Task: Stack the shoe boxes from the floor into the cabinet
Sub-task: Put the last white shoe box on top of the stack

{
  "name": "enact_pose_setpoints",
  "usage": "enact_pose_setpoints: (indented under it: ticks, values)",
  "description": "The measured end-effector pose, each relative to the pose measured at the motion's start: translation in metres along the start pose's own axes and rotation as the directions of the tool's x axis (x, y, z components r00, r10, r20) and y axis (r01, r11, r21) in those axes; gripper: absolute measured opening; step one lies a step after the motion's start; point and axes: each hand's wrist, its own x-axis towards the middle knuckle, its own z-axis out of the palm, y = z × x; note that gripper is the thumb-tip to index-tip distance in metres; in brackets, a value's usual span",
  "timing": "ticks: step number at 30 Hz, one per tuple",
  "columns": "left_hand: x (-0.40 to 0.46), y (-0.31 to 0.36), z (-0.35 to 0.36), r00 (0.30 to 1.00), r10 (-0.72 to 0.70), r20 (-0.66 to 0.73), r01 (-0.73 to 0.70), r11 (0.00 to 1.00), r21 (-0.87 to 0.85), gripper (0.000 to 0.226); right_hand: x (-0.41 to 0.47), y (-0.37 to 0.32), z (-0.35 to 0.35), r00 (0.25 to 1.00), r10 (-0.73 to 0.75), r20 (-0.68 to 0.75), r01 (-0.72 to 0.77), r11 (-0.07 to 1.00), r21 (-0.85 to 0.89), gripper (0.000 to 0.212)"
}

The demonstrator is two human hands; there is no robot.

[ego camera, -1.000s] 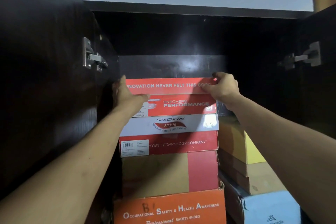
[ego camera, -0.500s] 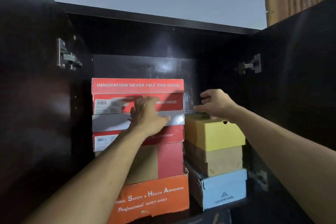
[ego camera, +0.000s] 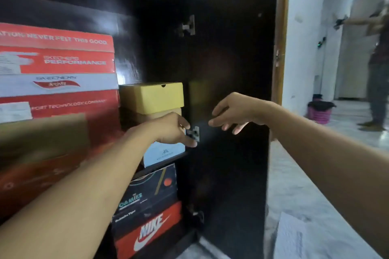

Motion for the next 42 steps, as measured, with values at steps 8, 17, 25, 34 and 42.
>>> enact_pose_setpoints:
  ticks: [8, 17, 25, 34, 42]
  values:
    - [-0.011, 0.066, 0.177, 0.930, 0.062, 0.362, -0.061, 0.998, -0.013, 0.077, -0.114, 0.151, 0.024, 0.932, 0.348, 0.106, -0.351, 0.936, 0.019, 0.019]
    - [-0.022, 0.100, 0.332, 0.846, 0.055, 0.530, -0.032, 0.998, -0.053, 0.055, -0.196, 0.282, 0.064, 0.786, 0.592, 0.179, -0.610, 0.789, 0.073, 0.034]
    - [0.020, 0.084, 0.456, 0.820, 0.049, 0.571, 0.066, 0.982, -0.179, 0.045, -0.181, 0.396, 0.143, 0.708, 0.676, 0.204, -0.696, 0.717, 0.041, 0.028]
    - [0.062, 0.055, 0.593, 0.881, -0.038, 0.472, 0.152, 0.967, -0.205, 0.064, -0.146, 0.505, 0.245, 0.780, 0.603, 0.165, -0.600, 0.797, -0.074, 0.050]
    - [0.056, 0.053, 0.639, 0.901, -0.182, 0.394, 0.356, 0.829, -0.432, 0.084, -0.164, 0.547, 0.295, 0.817, 0.577, -0.010, -0.577, 0.817, -0.003, 0.011]
